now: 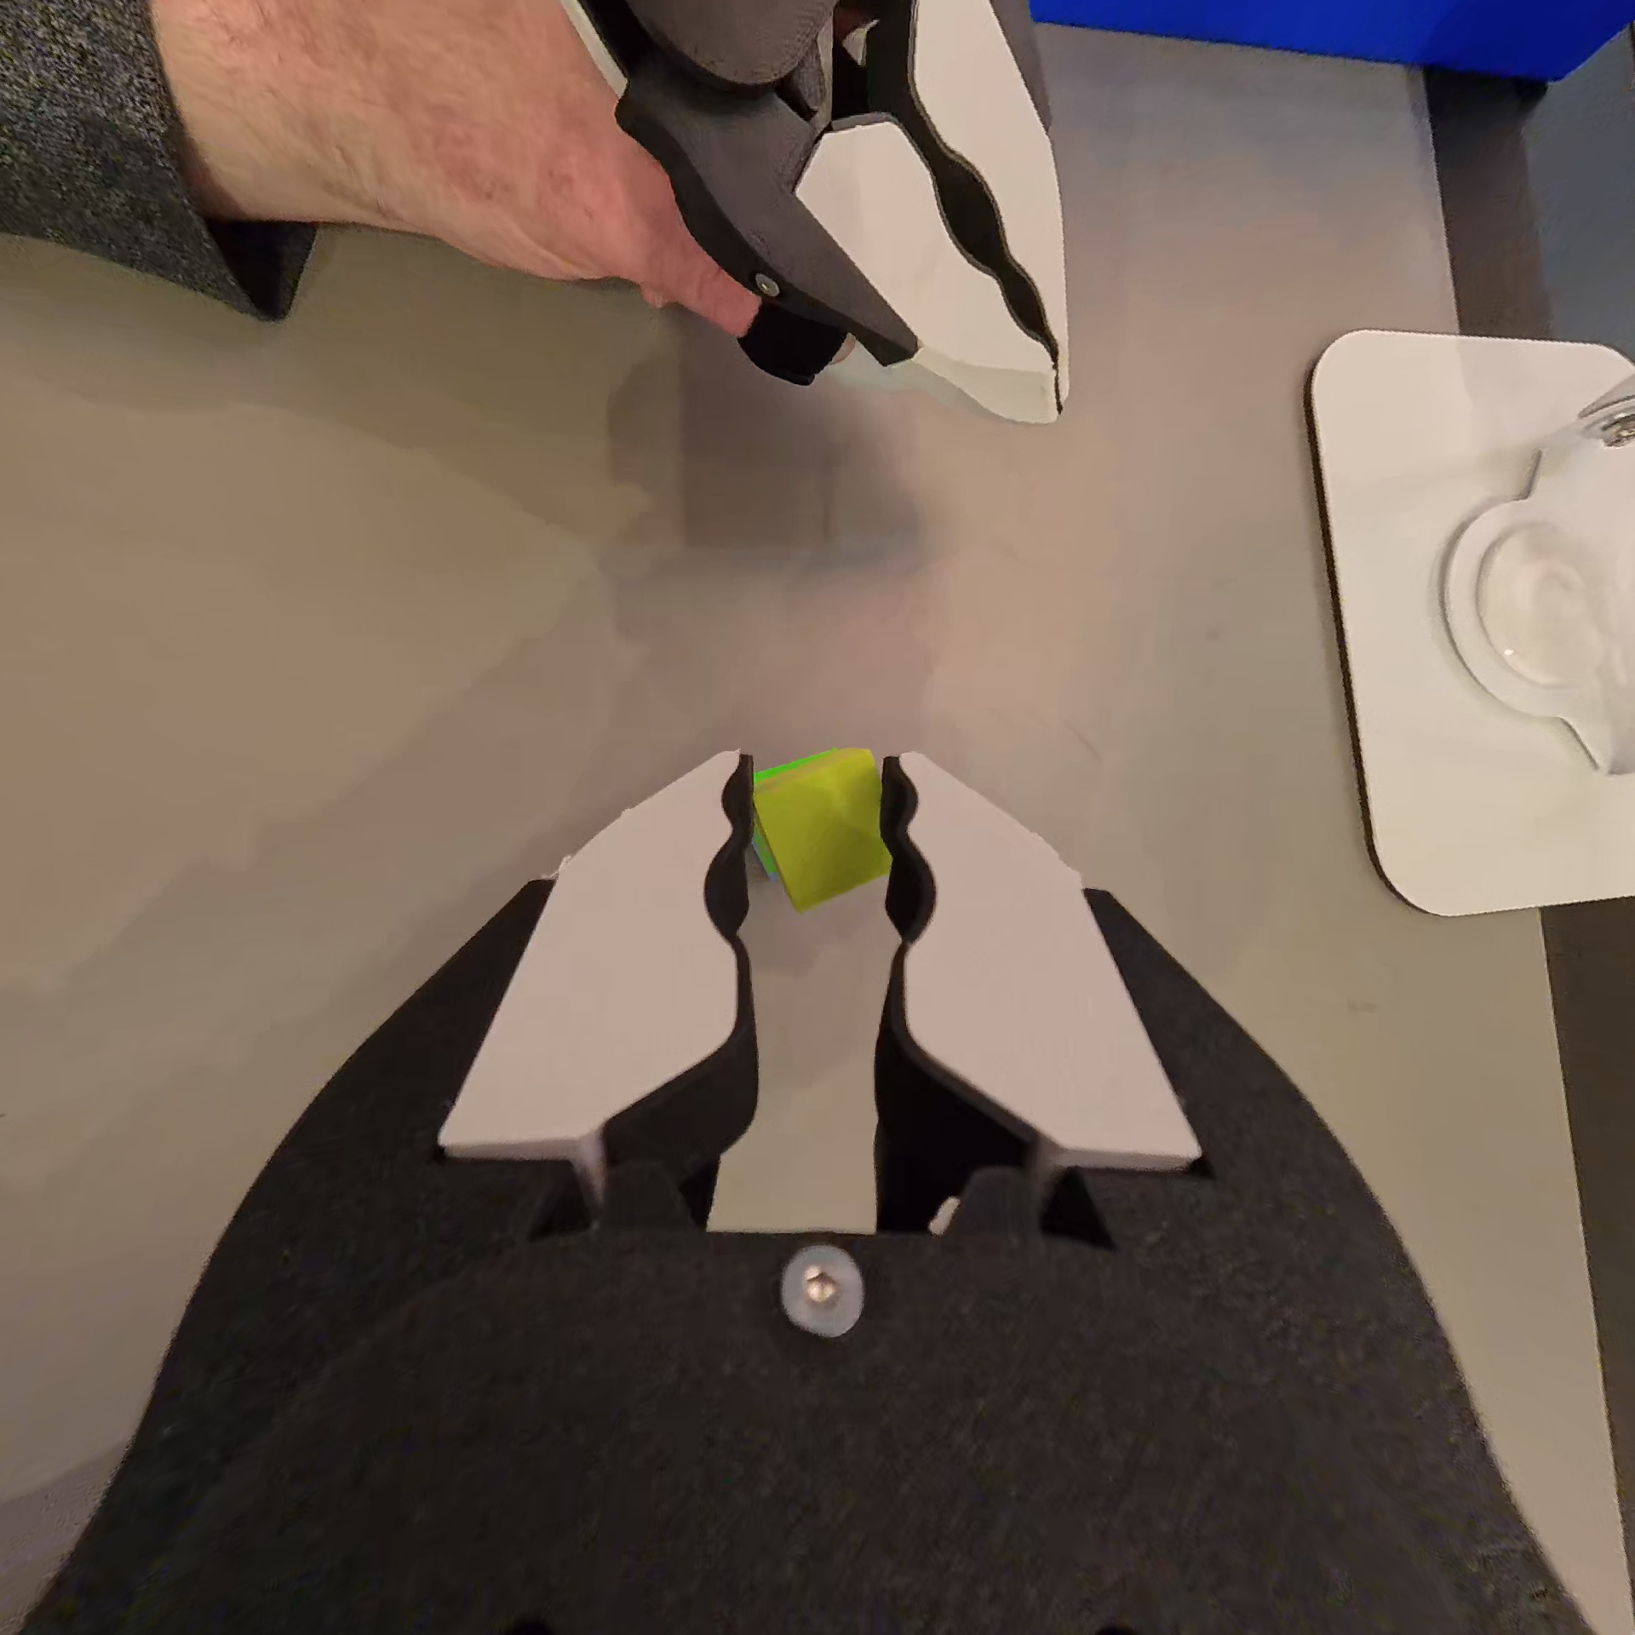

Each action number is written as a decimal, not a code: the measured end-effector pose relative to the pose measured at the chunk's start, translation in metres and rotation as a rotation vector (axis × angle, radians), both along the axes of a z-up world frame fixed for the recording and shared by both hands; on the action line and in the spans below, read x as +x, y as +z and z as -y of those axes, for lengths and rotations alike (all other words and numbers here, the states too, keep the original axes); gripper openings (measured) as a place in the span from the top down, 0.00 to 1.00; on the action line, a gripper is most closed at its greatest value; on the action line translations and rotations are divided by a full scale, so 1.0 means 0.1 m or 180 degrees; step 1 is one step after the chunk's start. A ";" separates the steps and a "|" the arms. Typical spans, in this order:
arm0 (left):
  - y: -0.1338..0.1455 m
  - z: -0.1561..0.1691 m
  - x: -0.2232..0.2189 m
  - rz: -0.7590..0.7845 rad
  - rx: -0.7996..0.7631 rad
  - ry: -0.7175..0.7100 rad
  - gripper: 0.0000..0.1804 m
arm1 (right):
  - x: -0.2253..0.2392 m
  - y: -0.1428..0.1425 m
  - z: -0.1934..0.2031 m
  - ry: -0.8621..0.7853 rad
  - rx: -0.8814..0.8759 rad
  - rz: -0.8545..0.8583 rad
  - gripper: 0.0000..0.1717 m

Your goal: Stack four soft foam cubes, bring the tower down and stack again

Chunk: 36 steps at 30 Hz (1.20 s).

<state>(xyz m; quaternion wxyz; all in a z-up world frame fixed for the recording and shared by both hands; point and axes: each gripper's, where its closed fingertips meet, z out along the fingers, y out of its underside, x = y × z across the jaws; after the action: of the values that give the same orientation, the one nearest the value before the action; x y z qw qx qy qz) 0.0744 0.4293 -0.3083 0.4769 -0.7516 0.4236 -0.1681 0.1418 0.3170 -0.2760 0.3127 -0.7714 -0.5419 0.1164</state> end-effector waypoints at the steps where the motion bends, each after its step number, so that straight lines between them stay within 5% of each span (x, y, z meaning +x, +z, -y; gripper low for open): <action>1: 0.00 0.00 0.00 -0.0002 0.0001 0.0000 1.00 | -0.01 -0.01 0.00 0.0005 -0.0007 -0.0001 0.84; 36: -0.01 0.00 0.00 -0.0020 -0.0004 -0.0014 1.00 | -0.05 -0.11 -0.02 -0.0068 -0.0266 0.0133 0.84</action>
<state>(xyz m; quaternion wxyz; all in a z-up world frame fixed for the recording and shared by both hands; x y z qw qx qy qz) 0.0749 0.4289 -0.3093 0.4748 -0.7515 0.4266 -0.1670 0.1372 0.3192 -0.2870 0.2701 -0.7918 -0.5347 0.1194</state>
